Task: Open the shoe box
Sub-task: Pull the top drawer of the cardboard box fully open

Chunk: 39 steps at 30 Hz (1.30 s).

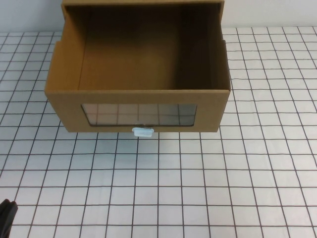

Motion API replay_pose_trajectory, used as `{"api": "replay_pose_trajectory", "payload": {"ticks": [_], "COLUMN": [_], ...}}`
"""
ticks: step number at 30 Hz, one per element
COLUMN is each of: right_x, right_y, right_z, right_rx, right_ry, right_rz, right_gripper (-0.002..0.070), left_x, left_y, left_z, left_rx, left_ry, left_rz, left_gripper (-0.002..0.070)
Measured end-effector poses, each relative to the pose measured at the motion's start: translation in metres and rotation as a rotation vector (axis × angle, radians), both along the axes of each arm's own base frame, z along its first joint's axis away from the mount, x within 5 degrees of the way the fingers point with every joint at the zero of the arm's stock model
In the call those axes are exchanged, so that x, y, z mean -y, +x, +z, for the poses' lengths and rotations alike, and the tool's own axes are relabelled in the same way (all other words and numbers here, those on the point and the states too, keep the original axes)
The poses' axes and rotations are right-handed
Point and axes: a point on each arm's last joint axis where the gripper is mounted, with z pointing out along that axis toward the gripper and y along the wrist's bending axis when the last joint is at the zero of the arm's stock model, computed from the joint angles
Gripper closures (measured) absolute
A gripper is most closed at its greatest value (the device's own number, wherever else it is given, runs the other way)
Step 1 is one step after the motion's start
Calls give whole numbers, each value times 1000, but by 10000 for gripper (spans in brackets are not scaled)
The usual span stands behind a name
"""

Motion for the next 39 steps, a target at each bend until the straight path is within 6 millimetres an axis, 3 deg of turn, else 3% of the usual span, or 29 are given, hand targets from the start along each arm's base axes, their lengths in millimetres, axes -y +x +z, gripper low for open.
{"api": "replay_pose_trajectory", "payload": {"ticks": [16,19,24,28,33,39], "right_x": [4,15,32,36,37,38], "right_y": [-1,-5,-27,-48,-66,-72], "right_z": [-6,-23,-87,-126,-137,-152], "right_rx": [24,27,-2,32,67,-81], "right_ry": [-84,-94,-100,-92,-85,-112], "right_rz": [-16,-94,-213,-254,-268,-267], "right_gripper": [689,689,690,689,689,689], "left_x": [0,0,0,0,0,0], "left_y": [0,0,0,0,0,0], "left_z": [0,0,0,0,0,0], "left_rx": [0,0,0,0,0,2], "left_ry": [0,0,0,0,0,0], "left_rz": [0,0,0,0,0,0], "left_gripper": [677,677,677,677,677,677]}}
